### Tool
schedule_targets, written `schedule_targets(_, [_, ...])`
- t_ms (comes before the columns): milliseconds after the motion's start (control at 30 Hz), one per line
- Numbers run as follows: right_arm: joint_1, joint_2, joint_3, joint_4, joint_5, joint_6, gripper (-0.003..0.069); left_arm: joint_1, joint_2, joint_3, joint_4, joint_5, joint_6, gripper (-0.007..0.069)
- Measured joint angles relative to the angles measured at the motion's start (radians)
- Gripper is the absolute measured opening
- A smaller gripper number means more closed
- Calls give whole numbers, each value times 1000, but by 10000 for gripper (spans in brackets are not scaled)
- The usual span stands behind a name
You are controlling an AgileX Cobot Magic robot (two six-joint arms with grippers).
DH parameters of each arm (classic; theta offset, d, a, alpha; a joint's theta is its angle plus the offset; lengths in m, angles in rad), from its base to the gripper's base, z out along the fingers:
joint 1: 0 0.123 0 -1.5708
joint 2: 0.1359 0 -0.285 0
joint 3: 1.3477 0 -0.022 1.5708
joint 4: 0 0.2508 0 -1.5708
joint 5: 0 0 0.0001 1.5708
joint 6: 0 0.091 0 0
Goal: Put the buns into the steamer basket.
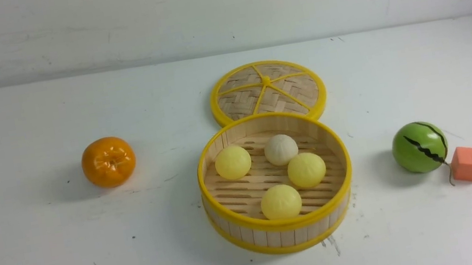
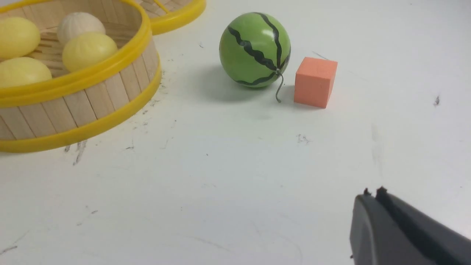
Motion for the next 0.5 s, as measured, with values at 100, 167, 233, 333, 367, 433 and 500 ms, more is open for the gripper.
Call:
schedule_targets(100, [0,0,0,0,0,0,-6,0,0,0,0,0,0,168])
schedule_targets(167, [0,0,0,0,0,0,-5,0,0,0,0,0,0,170])
schedule_targets(233, [0,0,0,0,0,0,-1,0,0,0,0,0,0,173])
schedule_targets(333, [0,0,0,0,0,0,1,0,0,0,0,0,0,173])
schedule_targets(367, [0,0,0,0,0,0,1,0,0,0,0,1,0,173])
schedule_targets(433, [0,0,0,0,0,0,2,0,0,0,0,1,0,173])
schedule_targets(500, [0,0,0,0,0,0,4,0,0,0,0,1,0,175])
